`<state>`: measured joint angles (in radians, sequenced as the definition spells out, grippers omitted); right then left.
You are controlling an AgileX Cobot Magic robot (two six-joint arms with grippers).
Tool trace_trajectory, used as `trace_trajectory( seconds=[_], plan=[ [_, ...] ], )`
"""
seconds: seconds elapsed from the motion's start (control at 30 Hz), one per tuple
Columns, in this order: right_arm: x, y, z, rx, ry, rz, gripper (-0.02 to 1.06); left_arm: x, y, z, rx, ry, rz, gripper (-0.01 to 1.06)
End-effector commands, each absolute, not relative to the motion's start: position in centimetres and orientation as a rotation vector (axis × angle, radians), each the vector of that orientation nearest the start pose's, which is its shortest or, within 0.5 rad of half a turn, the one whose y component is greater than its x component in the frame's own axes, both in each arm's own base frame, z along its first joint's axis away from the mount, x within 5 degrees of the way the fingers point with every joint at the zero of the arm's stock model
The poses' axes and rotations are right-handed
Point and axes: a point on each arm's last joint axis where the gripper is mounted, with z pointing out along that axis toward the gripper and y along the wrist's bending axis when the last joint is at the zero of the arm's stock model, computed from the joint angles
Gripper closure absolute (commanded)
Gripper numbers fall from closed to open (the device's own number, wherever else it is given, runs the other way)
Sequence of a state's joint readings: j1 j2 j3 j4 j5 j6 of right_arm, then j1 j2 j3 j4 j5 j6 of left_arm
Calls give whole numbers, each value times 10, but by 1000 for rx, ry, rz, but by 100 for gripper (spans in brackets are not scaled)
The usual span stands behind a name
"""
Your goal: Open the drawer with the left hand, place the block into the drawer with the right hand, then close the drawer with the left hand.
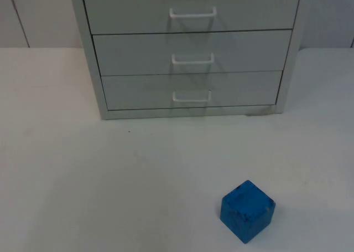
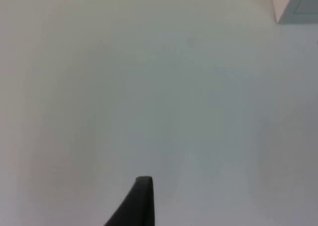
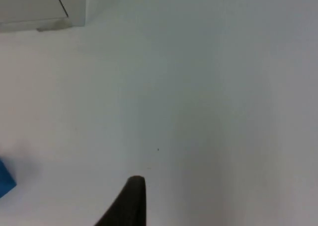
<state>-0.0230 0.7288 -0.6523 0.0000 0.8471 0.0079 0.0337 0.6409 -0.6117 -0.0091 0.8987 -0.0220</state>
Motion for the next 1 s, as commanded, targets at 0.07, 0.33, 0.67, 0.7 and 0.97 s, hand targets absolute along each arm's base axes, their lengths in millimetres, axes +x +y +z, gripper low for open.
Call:
trace_trajectory(
  seconds=[0.07,0.33,0.67,0.7,0.97],
  plan=[
    [138,-3,293,19,2433,-16,-1,114,3,292,-53,2418,-10,0],
    [145,-4,288,17,2462,-16,-1,117,1,291,-5,2427,-11,19],
    [145,-4,289,17,2455,-16,-1,154,-22,293,293,2446,-302,48],
    [145,-4,289,17,2453,-16,-1,163,-24,296,333,2447,-320,45],
    [145,-4,288,17,2454,-16,-1,208,-55,304,618,2433,-393,42]
  ],
)
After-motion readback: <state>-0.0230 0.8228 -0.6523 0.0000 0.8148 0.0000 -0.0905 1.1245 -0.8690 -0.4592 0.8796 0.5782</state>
